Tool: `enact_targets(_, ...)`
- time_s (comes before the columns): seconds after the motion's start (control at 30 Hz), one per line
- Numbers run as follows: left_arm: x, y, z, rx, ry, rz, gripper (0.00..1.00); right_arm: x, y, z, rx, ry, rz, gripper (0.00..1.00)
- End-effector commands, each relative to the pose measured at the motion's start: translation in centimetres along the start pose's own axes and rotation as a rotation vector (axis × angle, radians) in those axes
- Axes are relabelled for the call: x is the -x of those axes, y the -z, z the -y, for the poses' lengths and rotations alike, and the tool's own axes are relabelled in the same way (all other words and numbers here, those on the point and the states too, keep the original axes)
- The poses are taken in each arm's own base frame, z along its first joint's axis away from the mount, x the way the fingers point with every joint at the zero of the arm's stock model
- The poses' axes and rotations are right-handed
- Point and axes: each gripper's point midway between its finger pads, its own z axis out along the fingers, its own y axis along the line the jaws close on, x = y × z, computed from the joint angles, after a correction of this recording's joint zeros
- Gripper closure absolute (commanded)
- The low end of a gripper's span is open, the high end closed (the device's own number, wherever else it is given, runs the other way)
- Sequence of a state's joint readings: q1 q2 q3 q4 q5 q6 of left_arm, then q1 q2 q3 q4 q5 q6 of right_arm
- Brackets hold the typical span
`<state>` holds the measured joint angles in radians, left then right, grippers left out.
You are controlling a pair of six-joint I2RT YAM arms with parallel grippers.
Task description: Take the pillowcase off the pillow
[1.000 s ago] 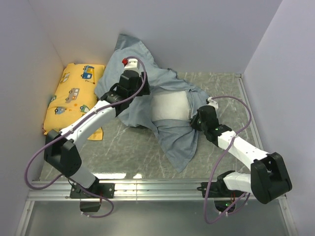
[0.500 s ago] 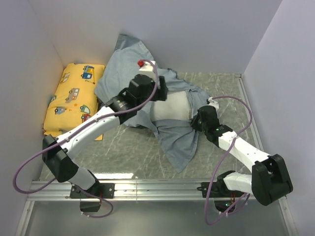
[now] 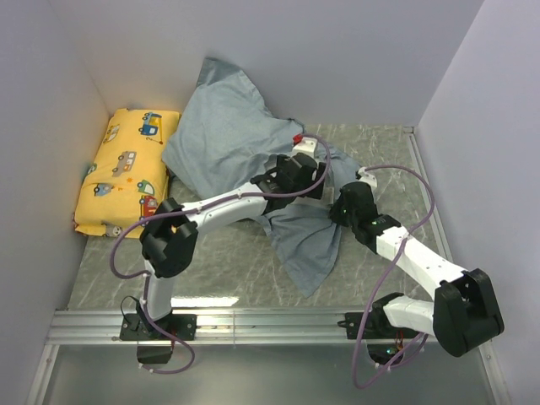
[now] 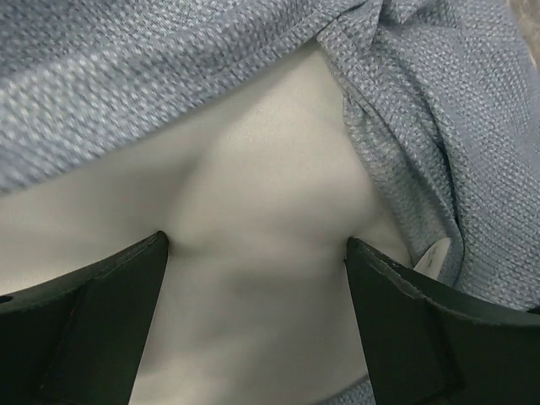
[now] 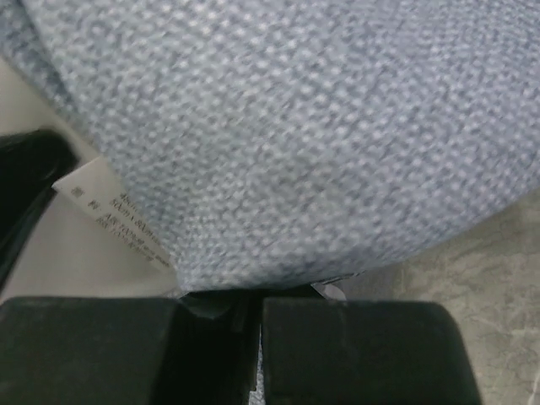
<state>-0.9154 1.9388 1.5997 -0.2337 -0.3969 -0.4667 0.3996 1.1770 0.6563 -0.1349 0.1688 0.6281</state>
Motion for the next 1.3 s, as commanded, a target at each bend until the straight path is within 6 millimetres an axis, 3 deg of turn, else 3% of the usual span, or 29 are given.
enact_targets(0.0,1.1,-0.8,0.6,0.004,0.014,0.028,0.08,1.2,0.7,-1.4,0.036,0.014,0.016,1.00)
enact_targets(0.07,-0.3,-2.2,-0.1,0.033,0.009,-0.006,0.14,1.4,0.8,-1.6,0.041,0.012,0.020,1.00)
enact_targets(0.1,-0.6,-2.6,-0.4,0.043,0.011,-0.017,0.34,1.5,0.8,-1.6,0.038,0.014,0.020,1.00)
enact_targets(0.17,-0.9,-3.1,-0.9,0.048,0.018,-0.028,0.57,2.0,0.9,-1.6,0.029,0.026,0.033,0.93)
enact_targets(0.2,-1.4,-3.3,-1.1,0.044,0.017,-0.037,0.87,2.1,0.9,-1.4,0.021,0.030,0.037,0.88)
enact_targets(0.23,-1.1,-3.2,-1.4,0.046,0.031,-0.035,1.00,2.4,1.0,-1.4,0.019,0.040,0.045,0.86)
enact_targets(0.37,-0.8,-2.5,-1.6,0.031,0.035,-0.021,1.00,4.3,1.4,-1.7,-0.012,0.076,0.080,0.64)
enact_targets(0.4,-0.8,-2.4,-1.6,0.030,0.032,-0.021,1.00,4.7,1.5,-1.7,-0.014,0.086,0.087,0.53)
enact_targets(0.5,-0.4,-1.8,-1.6,0.018,0.040,-0.008,1.00,6.4,2.4,-2.9,-0.002,0.110,0.118,0.37)
enact_targets(0.7,0.7,-0.8,-1.0,-0.023,0.072,0.015,1.00,9.1,3.6,-5.1,0.001,0.168,0.170,0.21)
enact_targets(0.87,1.5,-0.1,-0.6,-0.048,0.096,0.033,1.00,10.3,2.1,-5.3,-0.070,0.192,0.174,0.18)
enact_targets(0.93,2.0,0.3,-0.6,-0.050,0.104,0.045,1.00,9.7,0.6,-4.3,-0.143,0.212,0.144,0.20)
enact_targets(1.0,2.1,0.8,-1.0,-0.041,0.108,0.054,1.00,11.0,0.3,-3.1,-0.234,0.200,0.175,0.38)
enact_targets(1.03,3.2,1.6,-1.3,-0.038,0.128,0.083,1.00,11.1,0.2,-2.7,-0.251,0.194,0.179,0.49)
enact_targets(1.07,3.1,1.9,-1.9,-0.032,0.136,0.083,1.00,11.3,0.1,-1.6,-0.270,0.176,0.182,0.68)
enact_targets(1.1,3.6,2.3,-2.3,-0.033,0.151,0.096,1.00,11.5,0.1,-1.2,-0.272,0.156,0.190,0.74)
enact_targets(1.13,5.2,3.6,-3.1,-0.039,0.186,0.131,1.00,12.2,0.4,-0.8,-0.268,0.133,0.211,0.78)
enact_targets(1.17,5.1,3.9,-3.9,-0.038,0.200,0.139,1.00,12.0,0.4,-0.1,-0.277,0.122,0.204,0.85)
enact_targets(1.2,5.7,4.7,-4.3,-0.044,0.218,0.157,1.00,12.6,0.4,1.1,-0.298,0.094,0.214,0.87)
enact_targets(1.23,7.8,6.6,-5.0,-0.058,0.245,0.211,1.00,13.0,0.5,1.5,-0.298,0.077,0.221,0.88)
enact_targets(1.27,8.0,7.3,-5.5,-0.065,0.252,0.220,1.00,13.0,0.4,2.2,-0.303,0.060,0.218,0.90)
